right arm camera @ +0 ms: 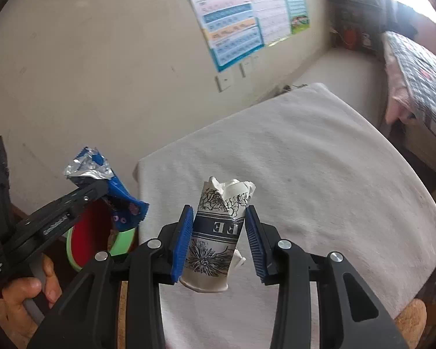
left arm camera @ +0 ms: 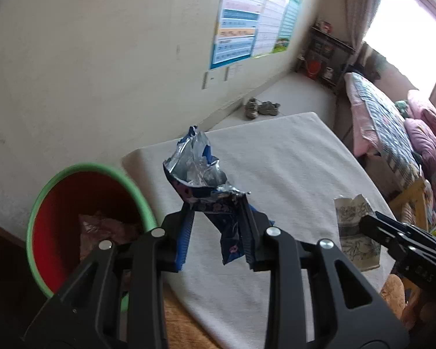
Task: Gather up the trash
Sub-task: 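Carry the blue wrapper and the paper cup toward the bucket with both grippers, then open both grippers over the bucket, dropping the blue wrapper and paper cup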
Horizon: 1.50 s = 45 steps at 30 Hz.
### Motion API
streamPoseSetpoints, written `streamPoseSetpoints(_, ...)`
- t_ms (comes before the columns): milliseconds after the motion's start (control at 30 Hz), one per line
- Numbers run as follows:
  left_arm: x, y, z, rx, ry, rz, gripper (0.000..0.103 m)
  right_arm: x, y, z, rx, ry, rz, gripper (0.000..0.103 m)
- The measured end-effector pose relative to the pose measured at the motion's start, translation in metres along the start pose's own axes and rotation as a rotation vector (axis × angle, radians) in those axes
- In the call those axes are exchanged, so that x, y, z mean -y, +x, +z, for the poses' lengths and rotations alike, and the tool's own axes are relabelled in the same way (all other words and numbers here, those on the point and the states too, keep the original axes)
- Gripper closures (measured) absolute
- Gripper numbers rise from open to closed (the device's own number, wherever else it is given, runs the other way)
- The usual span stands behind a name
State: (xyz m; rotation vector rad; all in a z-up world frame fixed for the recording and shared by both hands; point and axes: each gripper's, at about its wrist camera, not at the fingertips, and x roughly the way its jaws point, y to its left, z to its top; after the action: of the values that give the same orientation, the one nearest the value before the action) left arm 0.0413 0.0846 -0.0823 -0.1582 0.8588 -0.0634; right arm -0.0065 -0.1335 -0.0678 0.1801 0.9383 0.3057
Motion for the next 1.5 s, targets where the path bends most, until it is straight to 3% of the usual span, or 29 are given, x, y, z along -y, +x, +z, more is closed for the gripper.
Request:
streamPoseSetpoints(233,-0.030,-0.006,-0.006,0.010,-0.045,0.051,0.074,-0.035,0.015,0.007,-0.019,-0.077,0.036,0.067)
streamPoseSetpoints(367,-0.045,-0.007,-0.010,0.003,-0.071,0.059,0.074,-0.041,0.034,0.004,-0.065,-0.107,0.006,0.067)
streamPoseSetpoints(467,-0.055,-0.007,-0.013,-0.002,-0.083,0.064,0.074,-0.023,0.053,-0.006,-0.114,-0.080,-0.063,0.048)
streamPoseSetpoints(500,-0.057,-0.007,-0.013,-0.003,-0.088,0.066,0.074,-0.014,0.067,-0.011,-0.173,-0.068,-0.093,0.036)
streamPoseSetpoints(600,-0.063,-0.003,-0.017,-0.019,-0.106,0.064,0.074,0.007,0.091,-0.023,-0.277,-0.030,-0.152,0.037)
streamPoseSetpoints(733,-0.070,0.001,-0.019,-0.032,-0.115,0.063,0.074,0.027,0.109,-0.031,-0.314,-0.016,-0.236,0.032)
streamPoseSetpoints(800,-0.074,0.002,-0.019,-0.036,-0.120,0.063,0.074,0.034,0.115,-0.032,-0.340,-0.015,-0.263,0.033)
streamPoseSetpoints(900,-0.077,0.005,-0.020,-0.042,-0.131,0.073,0.074,0.049,0.122,-0.034,-0.368,0.040,-0.276,0.063)
streamPoseSetpoints(933,-0.080,0.006,-0.020,-0.044,-0.134,0.079,0.074,0.053,0.123,-0.035,-0.366,0.051,-0.274,0.065)
streamPoseSetpoints(1100,-0.094,0.008,-0.023,-0.052,-0.155,0.116,0.074,0.036,0.114,-0.023,-0.323,0.044,-0.160,0.067)
streamPoseSetpoints(1333,-0.123,0.002,-0.023,-0.043,-0.199,0.183,0.074,-0.053,0.102,0.009,-0.266,-0.064,0.127,0.066)
streamPoseSetpoints(1500,-0.141,-0.002,-0.025,-0.043,-0.230,0.221,0.074,-0.112,0.109,0.021,-0.255,-0.151,0.227,0.066)
